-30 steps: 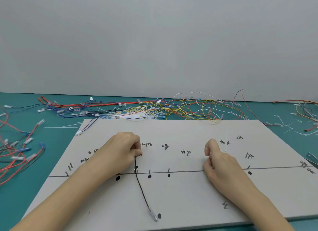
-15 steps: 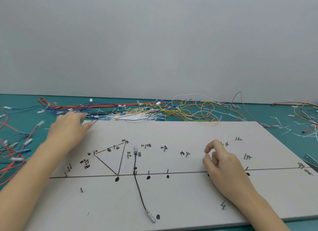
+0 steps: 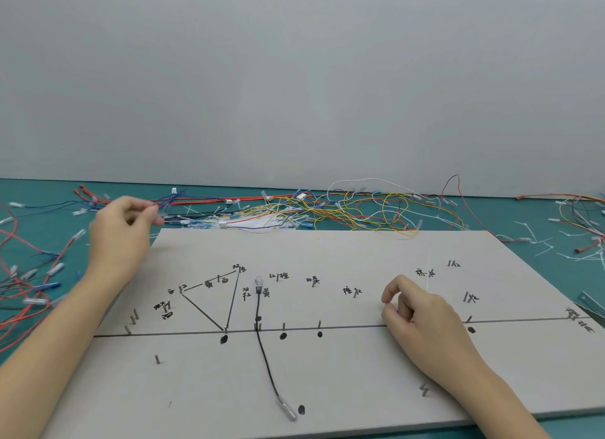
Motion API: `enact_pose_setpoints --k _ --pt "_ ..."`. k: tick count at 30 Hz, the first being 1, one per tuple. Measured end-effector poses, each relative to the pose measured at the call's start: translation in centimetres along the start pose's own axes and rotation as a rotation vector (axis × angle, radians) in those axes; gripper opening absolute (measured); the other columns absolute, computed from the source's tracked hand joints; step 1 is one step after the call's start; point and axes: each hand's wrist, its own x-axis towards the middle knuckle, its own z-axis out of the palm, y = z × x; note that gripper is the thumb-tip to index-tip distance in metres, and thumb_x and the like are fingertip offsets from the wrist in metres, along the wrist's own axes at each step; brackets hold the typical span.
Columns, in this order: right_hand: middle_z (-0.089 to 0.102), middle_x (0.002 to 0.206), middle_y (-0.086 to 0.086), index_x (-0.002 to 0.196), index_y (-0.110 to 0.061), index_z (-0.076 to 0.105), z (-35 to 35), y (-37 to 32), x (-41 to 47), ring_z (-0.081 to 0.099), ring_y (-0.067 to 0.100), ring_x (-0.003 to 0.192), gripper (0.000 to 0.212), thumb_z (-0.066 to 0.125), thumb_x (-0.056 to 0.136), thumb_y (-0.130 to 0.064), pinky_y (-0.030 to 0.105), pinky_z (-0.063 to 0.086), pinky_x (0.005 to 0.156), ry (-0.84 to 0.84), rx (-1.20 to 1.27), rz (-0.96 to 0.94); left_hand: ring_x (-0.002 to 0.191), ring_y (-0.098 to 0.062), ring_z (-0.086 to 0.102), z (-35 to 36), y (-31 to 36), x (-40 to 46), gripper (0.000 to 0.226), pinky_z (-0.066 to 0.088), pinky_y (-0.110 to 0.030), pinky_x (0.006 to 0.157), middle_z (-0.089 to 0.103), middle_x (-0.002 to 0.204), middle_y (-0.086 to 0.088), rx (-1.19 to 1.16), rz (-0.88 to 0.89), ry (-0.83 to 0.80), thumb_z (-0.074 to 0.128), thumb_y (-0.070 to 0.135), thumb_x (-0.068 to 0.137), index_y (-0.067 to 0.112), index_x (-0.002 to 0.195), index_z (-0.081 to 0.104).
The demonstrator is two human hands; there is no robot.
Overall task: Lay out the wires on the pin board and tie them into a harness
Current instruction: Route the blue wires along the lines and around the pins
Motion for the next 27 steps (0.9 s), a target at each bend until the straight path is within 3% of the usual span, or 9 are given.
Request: enact_pose_setpoints --k 3,7,10,13,16,19,22,24,27 --pt "0.053 0.063 -0.023 0.079 -0.031 0.048 0.2 -0.1 0.0 0.048 0.008 0.061 0.015 0.055 0.086 -0.02 0.025 0.036 0.055 -0.008 -0.047 0.005 0.068 0.006 0.062 -0.5 2.0 -0.2 0.014 0.045 -0.012 0.066 0.07 0.066 0.02 -0.343 0.029 0.067 0.057 0.016 0.097 0.027 0.088 0.061" --pt "0.053 0.062 -0.022 0.078 -0.032 0.047 0.4 0.0 0.0 0.047 0.009 0.058 0.016 0.056 0.086 -0.021 0.026 0.036 0.054 -0.012 -0.061 0.011 0.07 0.001 0.066 -1.7 5.0 -0.4 0.012 0.053 -0.014 0.066 0.071 0.071 0.017 -0.549 0.107 0.071 0.058 0.019 0.096 0.028 0.09 0.063" --pt "0.049 0.053 -0.01 0.075 -0.034 0.05 0.3 0.1 0.1 0.043 0.01 0.052 0.022 0.058 0.085 -0.015 0.03 0.034 0.052 0.037 0.093 0.025 0.063 -0.003 0.061 -2.0 6.7 -1.1 0.014 0.051 -0.015 0.061 0.07 0.071 0.012 -0.656 0.094 -0.049 0.058 0.019 0.096 0.027 0.09 0.068" --pt "0.04 0.048 -0.005 0.075 -0.033 0.053 0.1 -0.2 0.3 0.039 0.011 0.048 0.027 0.058 0.083 -0.009 0.029 0.036 0.053 0.149 0.286 0.021 0.06 -0.005 0.05 -2.6 7.5 -1.3 0.021 0.043 -0.017 0.053 0.059 0.069 0.012 -0.88 -0.049 -0.335 0.051 0.018 0.097 0.025 0.088 0.069" --pt "0.04 0.049 -0.008 0.074 -0.032 0.056 -0.2 -0.4 0.6 0.036 0.007 0.047 0.029 0.057 0.084 -0.005 0.016 0.032 0.045 0.211 0.451 0.025 0.07 -0.014 0.038 -3.4 8.0 -1.5 0.027 0.033 -0.025 0.064 0.048 0.078 0.002 -1.338 -0.377 -0.911 0.035 0.021 0.103 0.012 0.099 0.06" --pt "0.046 0.053 -0.004 0.072 -0.03 0.06 -0.1 -0.7 0.6 0.043 0.012 0.052 0.031 0.057 0.086 -0.001 0.022 0.037 0.049 0.175 0.569 0.052 0.076 -0.017 0.025 -4.0 8.5 -2.5 0.037 0.022 -0.028 0.071 0.034 0.083 -0.005 -1.196 -0.411 -0.922 0.018 0.017 0.101 0.004 0.103 0.052" --pt "0.056 0.058 0.001 0.074 -0.024 0.065 -0.3 -2.0 0.4 0.053 0.013 0.055 0.029 0.056 0.09 0.0 0.022 0.043 0.052 0.143 0.659 0.03 0.069 -0.018 0.026 -2.2 9.2 -4.0 0.022 0.03 -0.027 0.065 0.033 0.076 -0.004 -1.211 -0.469 -1.301 0.036 0.01 0.09 0.002 0.086 0.056" --pt "0.06 0.06 0.003 0.076 -0.019 0.07 -0.5 -3.5 -0.1 0.055 0.012 0.054 0.028 0.055 0.093 -0.002 0.02 0.044 0.052 0.073 0.705 -0.033 0.061 -0.016 0.027 -1.6 9.3 -4.8 0.009 0.036 -0.023 0.054 0.035 0.067 -0.003 -0.897 -0.421 -1.323 0.057 0.013 0.074 0.005 0.069 0.058" --pt "0.065 0.068 0.006 0.086 -0.02 0.073 -0.1 -6.4 -1.1 0.057 0.016 0.053 0.023 0.053 0.097 -0.023 0.027 0.044 0.047 -0.195 0.797 -0.091 0.055 -0.014 0.031 -0.6 10.0 -6.6 0.006 0.037 -0.022 0.05 0.041 0.062 -0.004 -0.686 -0.419 -1.308 0.059 0.01 0.063 0.004 0.063 0.061"
